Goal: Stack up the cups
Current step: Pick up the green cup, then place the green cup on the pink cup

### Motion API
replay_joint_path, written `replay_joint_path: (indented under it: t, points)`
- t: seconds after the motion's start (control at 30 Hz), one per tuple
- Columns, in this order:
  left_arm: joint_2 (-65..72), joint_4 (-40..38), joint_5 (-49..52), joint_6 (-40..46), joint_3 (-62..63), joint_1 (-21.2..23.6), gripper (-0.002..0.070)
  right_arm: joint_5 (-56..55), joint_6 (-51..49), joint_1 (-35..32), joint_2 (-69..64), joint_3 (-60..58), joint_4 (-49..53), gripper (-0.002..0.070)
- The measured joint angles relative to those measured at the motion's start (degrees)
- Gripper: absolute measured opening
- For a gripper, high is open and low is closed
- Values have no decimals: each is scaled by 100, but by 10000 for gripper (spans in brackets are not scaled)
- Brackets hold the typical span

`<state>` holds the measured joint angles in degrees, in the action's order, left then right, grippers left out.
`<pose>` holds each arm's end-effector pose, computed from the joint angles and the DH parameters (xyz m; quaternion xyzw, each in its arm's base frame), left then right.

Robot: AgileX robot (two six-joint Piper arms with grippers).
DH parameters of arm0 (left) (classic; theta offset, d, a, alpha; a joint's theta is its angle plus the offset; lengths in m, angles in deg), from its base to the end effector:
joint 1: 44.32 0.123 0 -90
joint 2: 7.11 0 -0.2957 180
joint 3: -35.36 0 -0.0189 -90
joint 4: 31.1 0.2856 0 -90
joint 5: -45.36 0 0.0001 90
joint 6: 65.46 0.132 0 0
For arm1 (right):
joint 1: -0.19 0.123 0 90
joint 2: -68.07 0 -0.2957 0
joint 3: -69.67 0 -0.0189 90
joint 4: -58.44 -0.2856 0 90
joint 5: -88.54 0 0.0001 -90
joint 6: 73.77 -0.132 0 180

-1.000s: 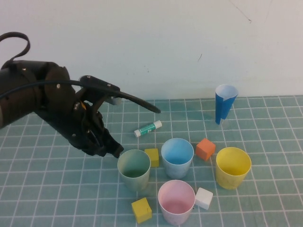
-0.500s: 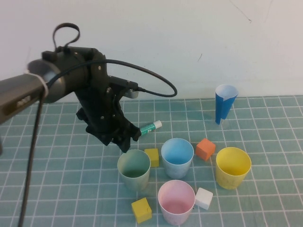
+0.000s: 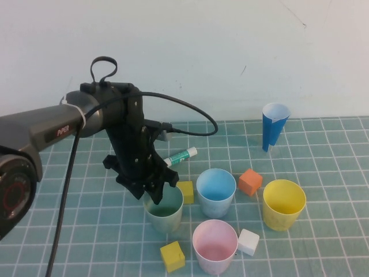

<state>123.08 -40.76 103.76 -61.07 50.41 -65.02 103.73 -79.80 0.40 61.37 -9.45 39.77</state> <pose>0.4356 -0.1848 0.1149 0.1770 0.9798 -0.0813 0.0451 0.1192 0.0115 0.1737 0.1323 0.7557 0.1663 0.6195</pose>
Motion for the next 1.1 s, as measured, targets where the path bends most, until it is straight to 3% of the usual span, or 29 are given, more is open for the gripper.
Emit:
replay_joint_path:
  t: [0.17,0.27,0.43,0.7,1.1]
  points:
    - [91,-28,-128,112,0,0,88,0,68,0,0,0,-11,-3]
    - [89,-37,-205,153,0,0,27,0,82,0,0,0,-11,-3]
    - [-139,94,-45,182,188,0,8,0,91,0,0,0,-11,-3]
    - [-1252,318,1050,257,1106,-134,6,0,119,0,0,0,-11,-3]
    - [-1769,713,1229,292,561,-1735,6,-10,220,0,0,0,-22,-3]
